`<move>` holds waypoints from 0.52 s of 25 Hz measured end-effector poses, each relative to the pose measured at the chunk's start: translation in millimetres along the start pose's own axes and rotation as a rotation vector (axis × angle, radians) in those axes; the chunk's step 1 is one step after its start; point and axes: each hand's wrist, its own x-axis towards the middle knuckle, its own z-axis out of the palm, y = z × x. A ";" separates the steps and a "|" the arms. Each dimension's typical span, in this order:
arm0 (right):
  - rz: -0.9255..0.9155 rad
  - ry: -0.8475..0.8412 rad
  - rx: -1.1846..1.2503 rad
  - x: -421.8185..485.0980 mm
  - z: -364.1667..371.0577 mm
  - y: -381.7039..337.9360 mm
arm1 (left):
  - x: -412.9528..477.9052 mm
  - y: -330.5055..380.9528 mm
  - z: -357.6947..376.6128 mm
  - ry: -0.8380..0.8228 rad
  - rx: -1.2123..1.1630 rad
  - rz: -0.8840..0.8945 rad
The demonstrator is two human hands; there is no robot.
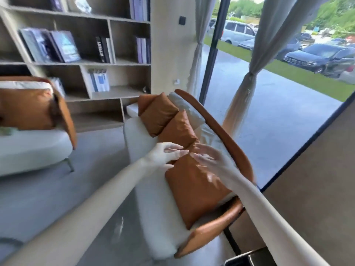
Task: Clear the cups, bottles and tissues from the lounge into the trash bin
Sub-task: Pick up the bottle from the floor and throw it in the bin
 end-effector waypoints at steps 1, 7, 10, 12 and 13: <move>-0.009 -0.048 0.008 15.4 18.8 -4.0 | -11.3 -4.6 -24.1 0.051 -0.020 0.019; -0.119 -0.248 0.026 82.1 174.1 -61.0 | -77.4 -40.4 -168.0 0.355 -0.059 -0.016; -0.149 -0.363 0.022 97.1 252.4 -90.1 | -109.1 -61.0 -238.3 0.475 -0.091 -0.026; -0.151 -0.435 0.035 106.7 301.0 -102.6 | -130.2 -72.2 -277.4 0.549 -0.101 -0.043; -0.156 -0.466 0.044 111.2 319.8 -105.9 | -138.5 -78.3 -292.3 0.571 -0.104 -0.051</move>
